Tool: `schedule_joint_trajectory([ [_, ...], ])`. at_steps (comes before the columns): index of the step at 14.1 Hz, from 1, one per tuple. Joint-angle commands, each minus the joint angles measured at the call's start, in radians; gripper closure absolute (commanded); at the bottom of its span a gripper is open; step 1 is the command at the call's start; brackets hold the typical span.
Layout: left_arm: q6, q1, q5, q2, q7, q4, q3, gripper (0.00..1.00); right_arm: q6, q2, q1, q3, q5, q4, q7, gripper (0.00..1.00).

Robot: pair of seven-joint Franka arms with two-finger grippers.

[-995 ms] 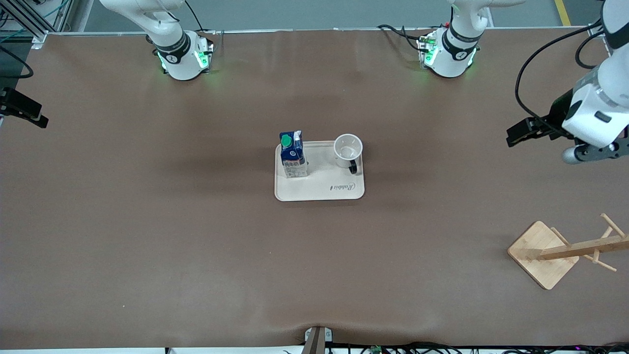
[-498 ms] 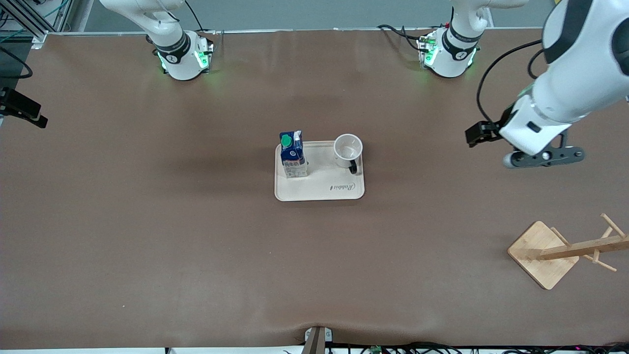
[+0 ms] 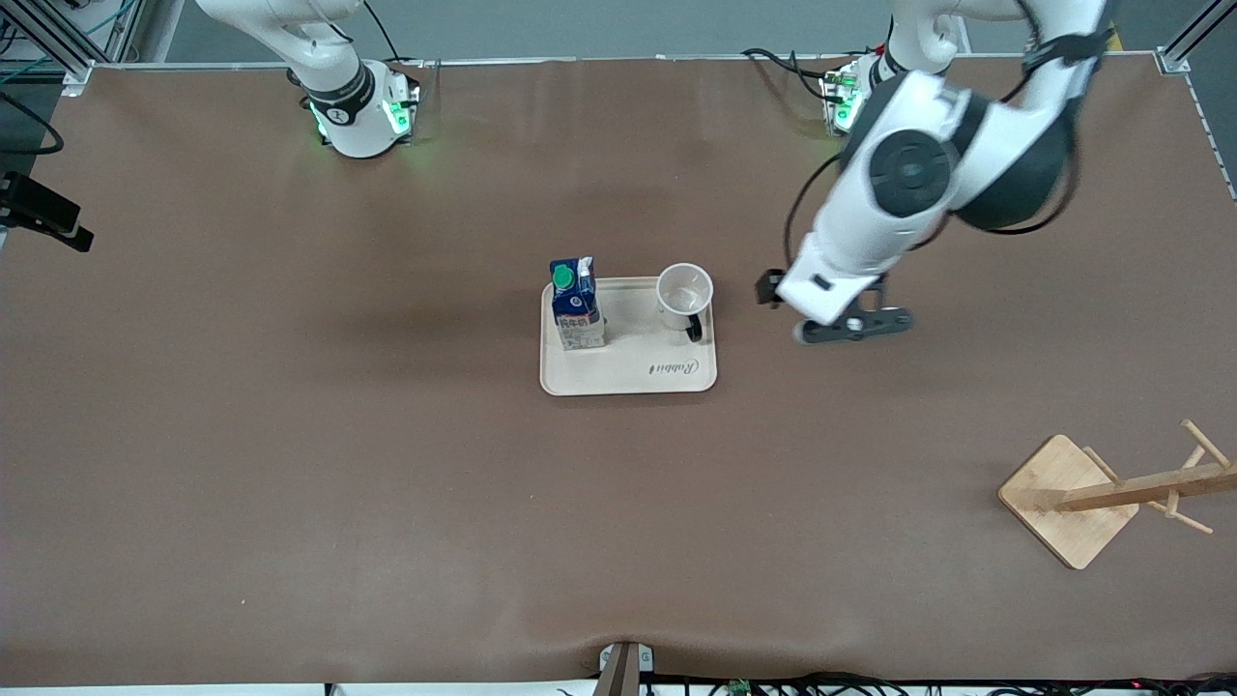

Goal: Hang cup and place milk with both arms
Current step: 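Reach the left gripper toward the white mug on the tray, then lower the left gripper onto the mug rim and close it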

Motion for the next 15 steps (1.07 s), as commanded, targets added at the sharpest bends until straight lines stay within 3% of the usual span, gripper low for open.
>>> schedule_joint_trajectory([
  [1,0.128,-0.063,0.009,0.016,-0.108,-0.091,0.002,0.0,0.0,-0.001,-0.035,0.013,0.02,0.001,-0.014,0.0],
  [6,0.429,-0.149,0.015,0.014,-0.271,-0.329,-0.002,0.0,0.0,-0.001,-0.04,0.013,0.02,0.001,-0.014,0.0],
  [10,0.451,-0.172,0.021,0.056,-0.349,-0.346,-0.001,0.24,0.0,-0.001,-0.037,0.013,0.02,0.001,-0.014,0.0],
  [12,0.466,-0.182,0.023,0.092,-0.377,-0.333,0.001,0.28,0.003,-0.001,-0.037,0.013,0.02,0.002,-0.014,0.0],
  [15,0.521,-0.188,0.039,0.16,-0.387,-0.319,0.005,0.62,0.005,0.0,-0.04,0.013,0.022,0.002,-0.014,0.0],
])
